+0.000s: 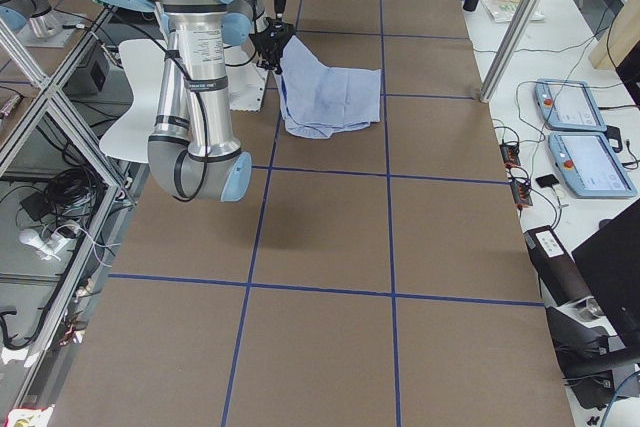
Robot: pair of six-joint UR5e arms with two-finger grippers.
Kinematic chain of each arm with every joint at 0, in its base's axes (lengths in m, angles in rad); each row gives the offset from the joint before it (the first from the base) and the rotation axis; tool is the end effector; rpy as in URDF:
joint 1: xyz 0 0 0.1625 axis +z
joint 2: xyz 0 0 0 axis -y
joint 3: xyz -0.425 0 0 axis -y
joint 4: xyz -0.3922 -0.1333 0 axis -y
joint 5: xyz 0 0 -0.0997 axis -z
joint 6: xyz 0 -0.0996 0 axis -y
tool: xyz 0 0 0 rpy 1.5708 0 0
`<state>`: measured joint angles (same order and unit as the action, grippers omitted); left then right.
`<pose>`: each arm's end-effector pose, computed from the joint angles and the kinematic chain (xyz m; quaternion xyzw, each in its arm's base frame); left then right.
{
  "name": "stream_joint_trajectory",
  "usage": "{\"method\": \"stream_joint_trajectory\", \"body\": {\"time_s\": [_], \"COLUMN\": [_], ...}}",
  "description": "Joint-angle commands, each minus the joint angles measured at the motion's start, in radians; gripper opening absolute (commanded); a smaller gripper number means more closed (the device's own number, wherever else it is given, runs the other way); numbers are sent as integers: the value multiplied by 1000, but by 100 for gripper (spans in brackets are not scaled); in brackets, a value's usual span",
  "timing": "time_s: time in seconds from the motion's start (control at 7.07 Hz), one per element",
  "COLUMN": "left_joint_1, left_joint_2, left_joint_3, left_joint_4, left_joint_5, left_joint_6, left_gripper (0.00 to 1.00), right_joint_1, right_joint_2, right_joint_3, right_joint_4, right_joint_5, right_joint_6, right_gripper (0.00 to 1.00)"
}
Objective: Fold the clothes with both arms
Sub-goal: 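Grasp the near edge with both grippers and fold it away from the robot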
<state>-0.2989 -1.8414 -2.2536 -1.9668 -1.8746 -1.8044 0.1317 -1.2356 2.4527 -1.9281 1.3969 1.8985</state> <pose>0.4046 -0.2330 0.1758 -0.0979 0.6210 -0.1119 0.7696 -0.3917 -0.2037 0.1844 0.0379 -0.4209 0.2414 0.8735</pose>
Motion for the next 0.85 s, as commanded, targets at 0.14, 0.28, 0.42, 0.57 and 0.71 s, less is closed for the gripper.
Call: {"method": "stream_joint_trajectory", "body": {"time_s": [0.14,0.28,0.42,0.57,0.71], "left_joint_1": [-168,-224,-255,-272,-288], "left_joint_2": [-149,-183,-214,-254,-289], "left_joint_3": [244,294,346,417,477], "left_joint_4": [26,26,26,25,25], "left_joint_5": [-2,-3,-3,2,2], "left_joint_6": [146,199,223,259,293], "left_gripper": [0,0,0,0,0], "right_joint_1": [161,202,232,261,300], "right_joint_2": [152,165,166,169,174], "right_joint_3": [-249,-298,-373,-470,-522], "right_joint_4": [11,23,120,215,266], "right_joint_5": [1,1,5,40,56], "right_joint_6": [-146,-185,-208,-238,-274], "right_gripper": [0,0,0,0,0]}}
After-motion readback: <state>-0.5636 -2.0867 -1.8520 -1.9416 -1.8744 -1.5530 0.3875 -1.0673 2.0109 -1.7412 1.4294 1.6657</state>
